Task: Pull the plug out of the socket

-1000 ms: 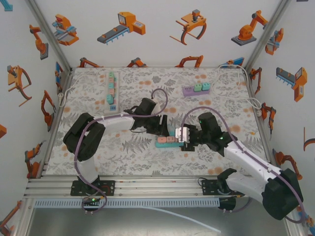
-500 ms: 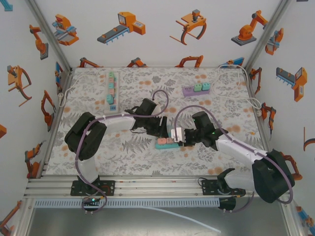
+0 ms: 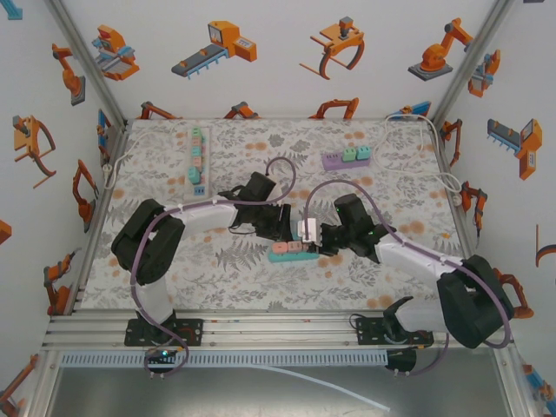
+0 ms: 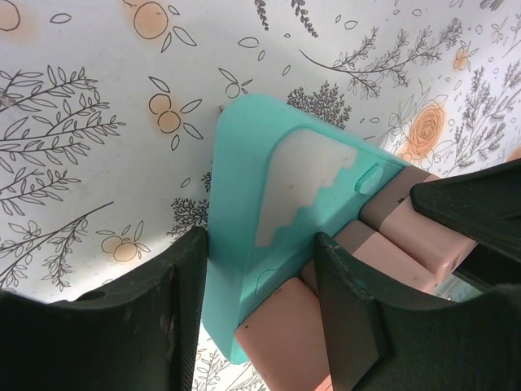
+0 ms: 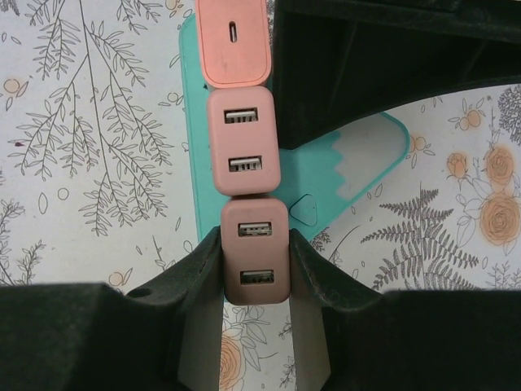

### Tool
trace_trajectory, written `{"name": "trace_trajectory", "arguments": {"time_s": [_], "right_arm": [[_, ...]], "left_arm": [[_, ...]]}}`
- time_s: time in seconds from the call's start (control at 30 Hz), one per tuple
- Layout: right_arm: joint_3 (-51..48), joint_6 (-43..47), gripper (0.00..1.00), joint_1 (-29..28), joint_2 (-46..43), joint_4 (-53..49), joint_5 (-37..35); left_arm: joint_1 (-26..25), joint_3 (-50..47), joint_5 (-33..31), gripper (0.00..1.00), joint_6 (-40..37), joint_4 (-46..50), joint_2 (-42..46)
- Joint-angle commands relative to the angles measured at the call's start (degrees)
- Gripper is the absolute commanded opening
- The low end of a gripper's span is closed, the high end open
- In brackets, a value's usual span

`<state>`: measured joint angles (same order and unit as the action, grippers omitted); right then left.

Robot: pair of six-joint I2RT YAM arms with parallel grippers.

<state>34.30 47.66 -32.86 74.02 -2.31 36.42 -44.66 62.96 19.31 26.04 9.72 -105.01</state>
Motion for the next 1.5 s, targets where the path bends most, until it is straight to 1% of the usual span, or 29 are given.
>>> {"name": "trace_trajectory", "arguments": {"time_s": [0.0,0.07,0.1,0.2,0.3,0.4,0.5,0.57,0.7,0.83,0.87,0.9,0.97,1.0,1.07,1.13,1.17,1.23,1.3,1.37,1.4,1.47], "right_arm": [[4.0,-3.9,0.19,-2.6,2.3,8.8,6.1],[4.0,-3.4,0.17,-2.8,2.1,8.6,6.6],[4.0,-1.3,0.16,-3.3,2.0,7.4,6.1],[4.7,4.4,0.16,-5.7,0.9,2.6,1.4],[5.4,6.4,0.16,-8.0,-0.8,0.6,-2.5],[5.7,7.3,0.16,-9.1,-2.1,-0.4,-3.0],[5.1,4.9,0.16,-9.2,-3.0,1.4,-1.6],[4.8,3.9,0.17,-9.2,-2.9,2.2,-0.7],[4.9,3.4,0.16,-9.2,-2.9,1.5,-2.4],[4.8,-5.7,0.15,-8.1,-3.4,7.9,-0.6],[5.5,-5.7,0.13,-8.2,-3.1,7.1,-1.5],[6.8,-3.9,0.09,-8.5,-2.5,4.1,-2.9],[9.0,1.5,0.09,-9.9,-1.4,-2.4,-5.7],[9.4,2.1,0.09,-10.0,-1.5,-3.3,-5.2],[8.6,-0.2,0.11,-9.8,-2.9,-0.1,-2.0],[7.4,-5.9,0.12,-9.3,-4.1,6.6,1.0],[7.9,-6.0,0.11,-9.4,-4.0,6.3,0.5],[10.7,-2.4,0.08,-9.5,-2.4,0.0,-1.5],[11.2,0.0,0.07,-9.8,-1.7,-2.5,-3.3],[10.6,-1.5,0.07,-9.8,-2.7,-0.3,-1.3],[10.2,-3.9,0.07,-9.6,-3.3,2.2,0.5],[10.3,-6.7,0.06,-9.6,-3.9,4.7,1.4]], "left_arm": [[-3.4,-3.6,-11.1,0.44,-0.1,9.9,-6.5],[-3.6,-3.6,-11.9,0.44,-0.1,10.6,-6.9],[-3.7,-3.6,-12.4,0.44,-0.1,10.9,-7.0],[-3.9,-3.4,-13.8,0.44,0.5,11.5,-7.1],[-3.9,-3.0,-16.2,0.43,1.2,12.5,-7.5],[-3.9,-2.8,-19.8,0.42,2.0,13.5,-8.1],[-3.9,-2.8,-22.1,0.41,2.7,14.4,-8.8],[-3.9,-2.8,-22.5,0.41,2.7,14.5,-9.2],[-4.2,-3.0,-22.5,0.41,2.6,14.6,-9.5],[-5.2,-2.5,-22.3,0.41,1.0,14.7,-9.8],[-5.3,-2.2,-22.8,0.41,1.0,15.3,-10.0],[-5.4,-1.8,-23.1,0.41,1.1,15.8,-10.3],[-5.6,-1.8,-22.9,0.41,1.3,15.9,-10.6],[-5.7,-1.9,-22.7,0.41,1.4,16.0,-10.6],[-6.0,-2.0,-22.8,0.41,1.4,15.9,-10.9],[-6.4,-2.0,-23.4,0.41,1.6,16.3,-11.3],[-6.6,-2.0,-24.1,0.4,2.0,16.7,-11.4],[-6.7,-1.9,-25.7,0.4,2.7,17.3,-11.9],[-6.7,-2.0,-25.9,0.4,3.1,17.2,-12.1],[-7.1,-2.0,-26.5,0.4,3.1,17.2,-12.2],[-7.4,-2.0,-27.0,0.4,3.1,17.3,-12.3],[-7.7,-1.9,-27.8,0.4,3.4,17.8,-12.5]]}}
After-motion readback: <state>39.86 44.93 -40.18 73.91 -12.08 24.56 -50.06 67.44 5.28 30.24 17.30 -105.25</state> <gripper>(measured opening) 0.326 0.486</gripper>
